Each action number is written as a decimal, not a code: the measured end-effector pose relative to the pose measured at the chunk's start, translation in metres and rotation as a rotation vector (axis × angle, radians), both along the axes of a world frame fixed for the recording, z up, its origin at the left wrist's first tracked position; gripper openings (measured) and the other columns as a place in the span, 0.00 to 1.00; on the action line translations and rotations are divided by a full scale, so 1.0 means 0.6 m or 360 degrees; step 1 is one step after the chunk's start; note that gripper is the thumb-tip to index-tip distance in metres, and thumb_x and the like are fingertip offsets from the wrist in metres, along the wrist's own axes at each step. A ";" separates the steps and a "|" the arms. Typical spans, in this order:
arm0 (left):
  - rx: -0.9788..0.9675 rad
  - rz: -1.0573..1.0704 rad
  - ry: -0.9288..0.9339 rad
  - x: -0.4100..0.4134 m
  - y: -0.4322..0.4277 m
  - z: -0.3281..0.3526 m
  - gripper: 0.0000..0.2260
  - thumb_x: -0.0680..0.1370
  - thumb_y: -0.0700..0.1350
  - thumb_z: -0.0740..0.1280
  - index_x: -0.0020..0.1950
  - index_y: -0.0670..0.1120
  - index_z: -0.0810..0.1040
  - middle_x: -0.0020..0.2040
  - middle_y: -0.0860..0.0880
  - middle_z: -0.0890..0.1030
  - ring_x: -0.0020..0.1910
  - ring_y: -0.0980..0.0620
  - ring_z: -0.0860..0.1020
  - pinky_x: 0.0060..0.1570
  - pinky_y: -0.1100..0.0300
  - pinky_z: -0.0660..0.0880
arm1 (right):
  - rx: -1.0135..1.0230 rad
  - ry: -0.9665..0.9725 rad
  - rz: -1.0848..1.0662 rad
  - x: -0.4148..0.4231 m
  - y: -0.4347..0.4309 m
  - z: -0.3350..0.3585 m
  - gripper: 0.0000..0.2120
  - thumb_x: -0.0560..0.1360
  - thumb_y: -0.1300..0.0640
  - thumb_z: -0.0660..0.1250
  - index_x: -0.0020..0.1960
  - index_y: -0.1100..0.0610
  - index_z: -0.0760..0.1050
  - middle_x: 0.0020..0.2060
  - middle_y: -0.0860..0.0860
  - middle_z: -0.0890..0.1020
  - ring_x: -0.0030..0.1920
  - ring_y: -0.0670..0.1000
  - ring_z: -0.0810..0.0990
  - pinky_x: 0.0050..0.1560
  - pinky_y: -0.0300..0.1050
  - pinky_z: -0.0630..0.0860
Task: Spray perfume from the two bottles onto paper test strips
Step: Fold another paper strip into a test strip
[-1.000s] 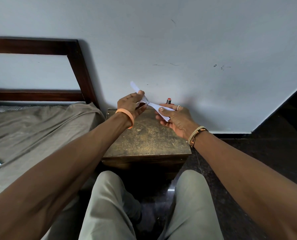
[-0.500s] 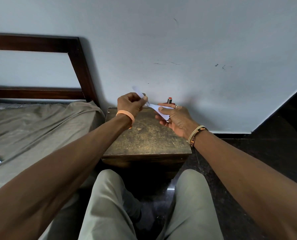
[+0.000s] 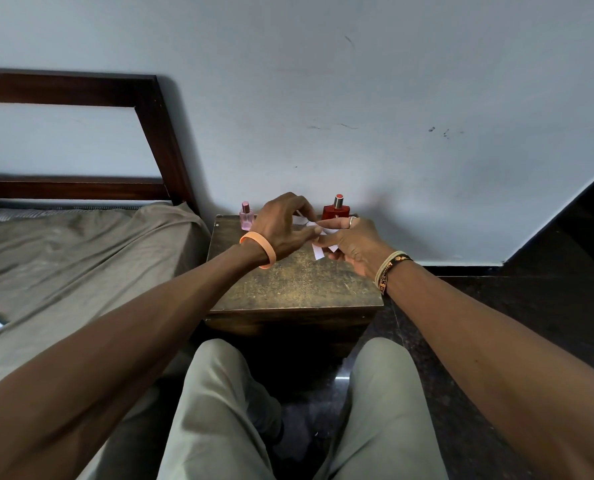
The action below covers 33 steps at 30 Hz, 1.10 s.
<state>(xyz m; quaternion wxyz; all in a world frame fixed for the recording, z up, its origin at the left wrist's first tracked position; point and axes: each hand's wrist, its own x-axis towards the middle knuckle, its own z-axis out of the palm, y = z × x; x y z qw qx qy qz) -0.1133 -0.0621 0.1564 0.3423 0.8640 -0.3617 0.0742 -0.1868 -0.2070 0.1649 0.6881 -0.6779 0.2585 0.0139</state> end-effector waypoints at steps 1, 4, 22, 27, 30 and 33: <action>-0.0063 0.0054 0.0027 0.000 0.000 -0.002 0.05 0.72 0.48 0.73 0.43 0.49 0.79 0.45 0.51 0.81 0.44 0.54 0.78 0.44 0.60 0.75 | 0.0034 -0.0004 -0.0019 0.000 -0.001 0.000 0.13 0.68 0.68 0.78 0.50 0.59 0.82 0.46 0.58 0.85 0.37 0.52 0.81 0.34 0.42 0.77; -0.0194 0.0224 0.0069 0.002 0.000 -0.001 0.02 0.73 0.42 0.71 0.43 0.49 0.79 0.44 0.52 0.82 0.43 0.55 0.78 0.44 0.60 0.76 | 0.0125 0.0011 -0.0070 0.000 -0.003 0.001 0.11 0.69 0.69 0.76 0.46 0.56 0.81 0.46 0.57 0.84 0.43 0.55 0.84 0.35 0.42 0.79; 0.0104 -0.0091 -0.0049 0.008 -0.007 -0.009 0.08 0.71 0.41 0.75 0.50 0.47 0.85 0.51 0.47 0.83 0.49 0.50 0.80 0.48 0.60 0.75 | 0.0238 0.0022 -0.0171 -0.003 -0.008 0.003 0.13 0.65 0.67 0.79 0.46 0.57 0.81 0.50 0.60 0.85 0.51 0.59 0.83 0.34 0.42 0.76; 0.0061 -0.0129 -0.0128 0.015 0.000 -0.008 0.09 0.71 0.40 0.75 0.51 0.46 0.85 0.50 0.45 0.83 0.49 0.47 0.81 0.47 0.53 0.78 | 0.0251 0.0030 -0.0158 -0.004 -0.014 0.003 0.15 0.65 0.65 0.80 0.49 0.58 0.81 0.49 0.60 0.85 0.48 0.57 0.84 0.30 0.40 0.76; 0.0026 -0.0184 -0.0234 0.015 0.004 -0.011 0.10 0.71 0.39 0.74 0.51 0.45 0.85 0.49 0.44 0.83 0.46 0.46 0.81 0.44 0.53 0.79 | 0.0272 0.0035 -0.0143 -0.003 -0.014 0.000 0.16 0.65 0.64 0.80 0.51 0.60 0.81 0.50 0.60 0.85 0.46 0.55 0.83 0.30 0.40 0.75; 0.0025 -0.0252 -0.0303 0.017 0.005 -0.014 0.09 0.70 0.38 0.75 0.50 0.45 0.85 0.47 0.44 0.83 0.44 0.45 0.81 0.41 0.52 0.80 | 0.0290 0.0050 -0.0127 -0.001 -0.014 -0.003 0.16 0.66 0.64 0.79 0.52 0.60 0.81 0.50 0.60 0.84 0.43 0.53 0.81 0.29 0.39 0.74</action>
